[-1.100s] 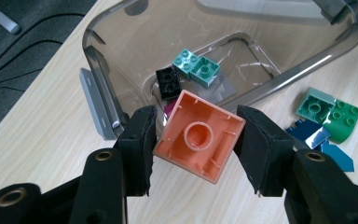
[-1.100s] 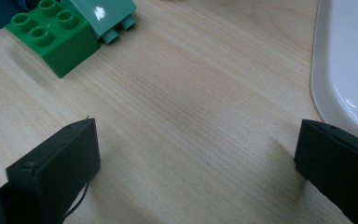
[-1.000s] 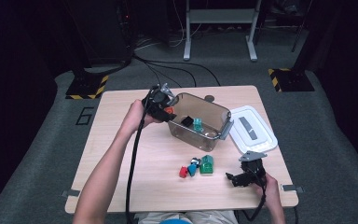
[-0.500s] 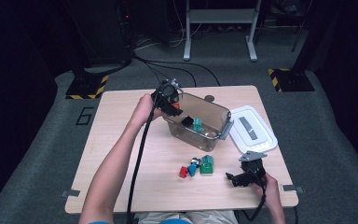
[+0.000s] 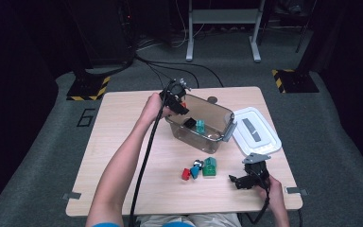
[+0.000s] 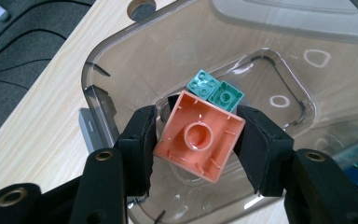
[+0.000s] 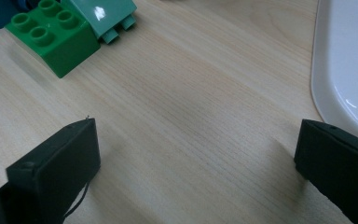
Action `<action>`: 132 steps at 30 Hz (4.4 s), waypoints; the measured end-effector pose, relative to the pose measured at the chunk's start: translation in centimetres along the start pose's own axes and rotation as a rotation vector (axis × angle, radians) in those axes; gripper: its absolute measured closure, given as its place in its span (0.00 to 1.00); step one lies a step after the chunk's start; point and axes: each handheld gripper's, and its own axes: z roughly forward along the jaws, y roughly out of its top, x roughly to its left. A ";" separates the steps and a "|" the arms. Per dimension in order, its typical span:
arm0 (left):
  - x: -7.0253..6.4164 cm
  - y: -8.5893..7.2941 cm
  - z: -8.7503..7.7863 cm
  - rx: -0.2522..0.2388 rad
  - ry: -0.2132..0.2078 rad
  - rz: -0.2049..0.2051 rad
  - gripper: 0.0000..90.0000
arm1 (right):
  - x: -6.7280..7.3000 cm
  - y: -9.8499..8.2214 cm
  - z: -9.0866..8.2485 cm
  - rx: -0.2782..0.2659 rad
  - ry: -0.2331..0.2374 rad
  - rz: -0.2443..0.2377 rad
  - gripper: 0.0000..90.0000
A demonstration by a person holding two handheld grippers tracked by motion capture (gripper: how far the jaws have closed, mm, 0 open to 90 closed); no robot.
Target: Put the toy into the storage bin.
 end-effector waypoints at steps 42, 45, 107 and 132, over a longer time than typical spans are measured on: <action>-1.8 -4.4 -5.1 -0.075 0.036 -0.043 0.15 | 0.0 0.0 0.0 0.001 0.001 -0.004 0.00; -2.5 -5.4 -5.3 -0.075 0.037 -0.029 0.15 | 0.0 0.0 0.0 0.001 0.002 -0.002 0.00; -14.1 -14.5 6.4 0.024 -0.147 0.007 0.19 | 0.0 0.0 0.0 0.001 0.002 -0.003 0.00; -13.4 -15.8 6.0 -0.020 -0.128 0.001 0.74 | 0.0 0.0 0.0 0.001 0.002 -0.003 0.00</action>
